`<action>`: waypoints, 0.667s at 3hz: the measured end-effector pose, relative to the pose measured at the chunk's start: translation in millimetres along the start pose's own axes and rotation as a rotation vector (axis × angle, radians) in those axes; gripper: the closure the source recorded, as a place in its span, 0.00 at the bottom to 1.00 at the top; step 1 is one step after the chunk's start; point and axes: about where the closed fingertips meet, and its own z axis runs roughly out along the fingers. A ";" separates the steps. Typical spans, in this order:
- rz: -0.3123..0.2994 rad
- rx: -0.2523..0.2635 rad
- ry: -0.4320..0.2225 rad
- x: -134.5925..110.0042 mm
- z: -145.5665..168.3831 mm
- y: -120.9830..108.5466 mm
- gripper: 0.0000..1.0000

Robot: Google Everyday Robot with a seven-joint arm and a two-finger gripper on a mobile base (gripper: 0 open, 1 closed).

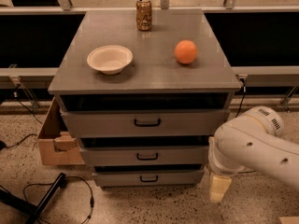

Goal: Open middle drawer

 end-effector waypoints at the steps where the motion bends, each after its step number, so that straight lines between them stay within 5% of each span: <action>1: -0.054 -0.008 -0.034 -20.5 48.5 2.0 0.00; 2: -0.093 -0.010 -0.063 -37.7 92.2 -1.2 0.00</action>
Offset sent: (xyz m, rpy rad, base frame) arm 0.0521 0.0542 -0.1425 0.0639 0.0024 0.1633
